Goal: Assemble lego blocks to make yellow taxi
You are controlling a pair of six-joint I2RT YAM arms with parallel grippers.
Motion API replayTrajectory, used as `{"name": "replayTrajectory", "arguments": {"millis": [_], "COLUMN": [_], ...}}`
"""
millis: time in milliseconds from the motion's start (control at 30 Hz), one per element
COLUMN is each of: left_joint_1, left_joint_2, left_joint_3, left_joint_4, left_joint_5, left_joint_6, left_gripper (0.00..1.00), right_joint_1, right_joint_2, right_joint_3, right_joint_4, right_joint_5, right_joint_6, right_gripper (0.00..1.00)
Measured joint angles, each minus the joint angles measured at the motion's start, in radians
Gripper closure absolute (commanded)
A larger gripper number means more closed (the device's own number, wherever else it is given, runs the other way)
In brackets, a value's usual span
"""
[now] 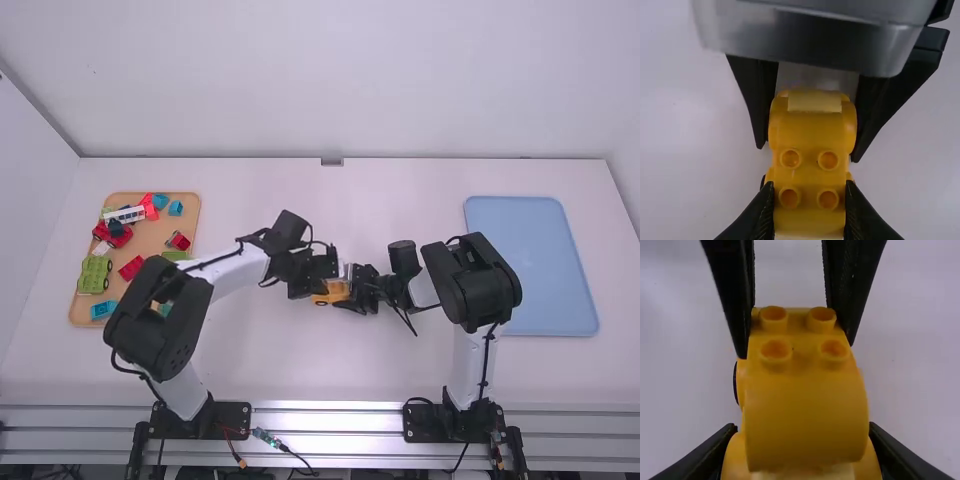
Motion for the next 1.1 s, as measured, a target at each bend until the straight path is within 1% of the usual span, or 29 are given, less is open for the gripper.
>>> {"name": "replayTrajectory", "arguments": {"millis": [200,600,1100], "left_joint_1": [-0.015,-0.015,-0.032], "left_joint_2": [0.002,0.029,0.032], "left_joint_3": [0.000,0.015,0.032], "left_joint_4": [0.014,0.023,0.000], "left_joint_5": [-0.024,-0.005,-0.041], "left_joint_6": [-0.016,-0.048,-0.038], "left_gripper": [0.99,0.99,0.99], "right_joint_1": [0.000,-0.010,-0.011], "right_joint_2": [0.000,0.000,0.000], "right_joint_3": [0.000,0.016,0.017], "right_joint_4": [-0.002,-0.052,-0.051], "right_joint_5": [0.000,-0.010,-0.009], "right_joint_6": [0.001,0.002,0.000], "right_gripper": [0.56,0.58,0.53]}}
